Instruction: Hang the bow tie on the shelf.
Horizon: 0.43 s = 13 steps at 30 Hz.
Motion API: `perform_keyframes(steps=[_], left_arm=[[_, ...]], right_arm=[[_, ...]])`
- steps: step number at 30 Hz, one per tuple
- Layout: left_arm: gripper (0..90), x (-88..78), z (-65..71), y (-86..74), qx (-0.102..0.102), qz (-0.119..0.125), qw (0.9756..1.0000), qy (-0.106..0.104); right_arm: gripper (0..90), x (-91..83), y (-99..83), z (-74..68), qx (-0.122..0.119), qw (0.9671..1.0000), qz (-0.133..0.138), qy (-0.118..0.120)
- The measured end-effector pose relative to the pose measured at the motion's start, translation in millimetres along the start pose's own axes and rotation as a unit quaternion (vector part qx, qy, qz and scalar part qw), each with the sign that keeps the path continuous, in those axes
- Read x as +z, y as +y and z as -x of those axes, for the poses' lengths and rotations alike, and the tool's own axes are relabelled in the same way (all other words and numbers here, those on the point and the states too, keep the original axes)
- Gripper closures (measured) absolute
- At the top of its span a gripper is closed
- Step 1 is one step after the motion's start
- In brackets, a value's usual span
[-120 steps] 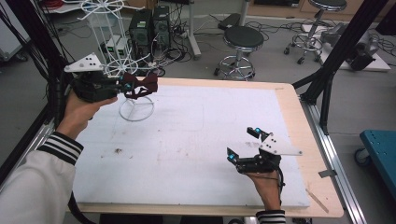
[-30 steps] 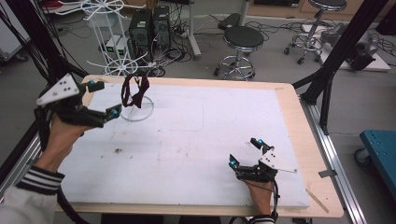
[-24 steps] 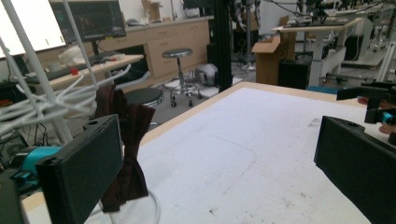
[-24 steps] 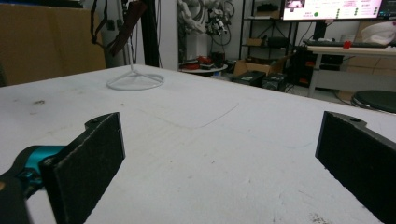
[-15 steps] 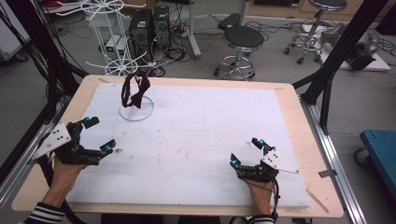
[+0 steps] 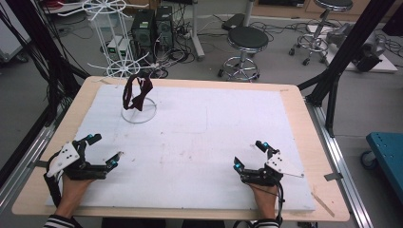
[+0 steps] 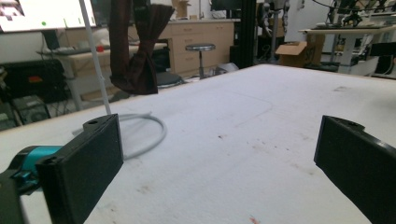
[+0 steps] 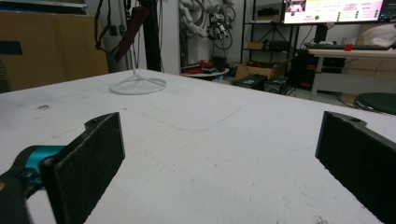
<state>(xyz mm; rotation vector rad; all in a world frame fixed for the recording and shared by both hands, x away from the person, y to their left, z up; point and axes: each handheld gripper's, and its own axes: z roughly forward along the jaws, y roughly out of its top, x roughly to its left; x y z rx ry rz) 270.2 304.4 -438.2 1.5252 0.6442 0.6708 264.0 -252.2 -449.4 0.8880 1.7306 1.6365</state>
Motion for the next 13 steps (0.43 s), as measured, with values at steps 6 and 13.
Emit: perform_keyframes(steps=[6,13], left_arm=[[1.7,2.2,1.5,-7.7,0.006,-0.001,0.9999,0.008],[1.7,-2.9,0.2,-14.3,-0.002,0.020,0.9996,0.021]], right_arm=[[0.5,-0.3,-0.2,1.5,0.000,1.0000,0.004,0.000],[0.6,-1.8,-0.6,1.5,0.005,0.9999,0.004,-0.008]])
